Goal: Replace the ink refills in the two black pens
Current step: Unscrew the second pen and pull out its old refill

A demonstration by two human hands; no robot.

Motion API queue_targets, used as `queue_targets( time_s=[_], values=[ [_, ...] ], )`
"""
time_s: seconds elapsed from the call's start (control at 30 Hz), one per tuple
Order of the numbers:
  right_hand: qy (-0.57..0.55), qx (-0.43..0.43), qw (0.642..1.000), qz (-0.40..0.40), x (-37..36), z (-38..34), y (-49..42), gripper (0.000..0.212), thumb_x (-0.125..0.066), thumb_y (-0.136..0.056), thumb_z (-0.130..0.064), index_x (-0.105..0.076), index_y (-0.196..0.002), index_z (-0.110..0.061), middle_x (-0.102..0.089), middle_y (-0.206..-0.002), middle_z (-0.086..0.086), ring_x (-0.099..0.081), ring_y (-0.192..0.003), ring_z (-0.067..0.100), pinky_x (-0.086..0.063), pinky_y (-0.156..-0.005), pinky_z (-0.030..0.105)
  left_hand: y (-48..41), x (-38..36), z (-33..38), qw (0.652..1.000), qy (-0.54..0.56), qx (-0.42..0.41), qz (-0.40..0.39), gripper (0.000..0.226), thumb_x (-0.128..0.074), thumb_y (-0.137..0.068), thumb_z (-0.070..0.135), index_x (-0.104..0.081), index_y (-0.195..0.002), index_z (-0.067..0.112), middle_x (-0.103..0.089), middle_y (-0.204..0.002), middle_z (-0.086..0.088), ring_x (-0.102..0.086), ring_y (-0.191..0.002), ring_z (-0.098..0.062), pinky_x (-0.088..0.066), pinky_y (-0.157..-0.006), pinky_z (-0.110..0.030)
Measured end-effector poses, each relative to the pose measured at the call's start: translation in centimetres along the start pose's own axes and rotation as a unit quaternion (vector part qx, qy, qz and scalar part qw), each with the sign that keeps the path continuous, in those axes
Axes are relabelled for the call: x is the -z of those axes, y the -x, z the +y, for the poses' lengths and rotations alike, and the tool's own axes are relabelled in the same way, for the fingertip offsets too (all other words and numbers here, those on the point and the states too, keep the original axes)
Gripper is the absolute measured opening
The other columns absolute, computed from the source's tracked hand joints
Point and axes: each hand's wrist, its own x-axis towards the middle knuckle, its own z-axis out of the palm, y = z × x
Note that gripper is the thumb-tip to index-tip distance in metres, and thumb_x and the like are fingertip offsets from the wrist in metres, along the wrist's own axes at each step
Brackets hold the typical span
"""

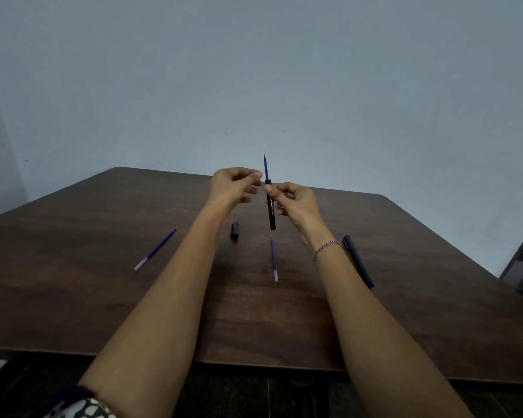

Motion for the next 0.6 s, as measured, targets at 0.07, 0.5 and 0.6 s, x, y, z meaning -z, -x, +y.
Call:
queue_targets(
  time_s=[0.07,0.5,0.6],
  values=[
    [0.002,-0.003,1.000,0.002,0.02,0.16,-0.13,0.010,-0.073,-0.081,-0.023,-0.067,-0.080,-0.015,-0.062,-0.069,0.004,-0.050,-0.052,0.002,-0.046,-0.051,0.014,0.15,-0.28,0.06,1.000,0.015,0.007,-0.017,0.013,-0.069,-0.083,0.022,-0.070,-0.090,0.012,-0.070,-0.078,0.001,-0.064,-0.066,-0.007,-0.050,-0.054,-0.019],
    [0.025,-0.018,0.999,-0.012,-0.12,0.51,-0.21,0.013,-0.074,-0.080,-0.026,-0.068,-0.081,-0.014,-0.063,-0.068,0.001,-0.054,-0.058,0.007,-0.049,-0.054,0.015,0.31,-0.09,0.02,0.998,0.027,0.041,-0.037,0.013,-0.073,-0.079,0.022,-0.069,-0.085,0.011,-0.069,-0.084,-0.002,-0.065,-0.076,-0.011,-0.051,-0.058,-0.019],
    [0.035,-0.019,0.999,-0.016,-0.08,0.52,-0.20,0.014,-0.074,-0.080,-0.028,-0.068,-0.081,-0.015,-0.063,-0.069,0.000,-0.054,-0.057,0.006,-0.049,-0.054,0.015,0.29,-0.07,-0.01,0.998,0.029,0.037,-0.031,0.011,-0.072,-0.080,0.021,-0.068,-0.084,0.011,-0.068,-0.083,-0.002,-0.065,-0.076,-0.012,-0.050,-0.058,-0.019]
  ],
)
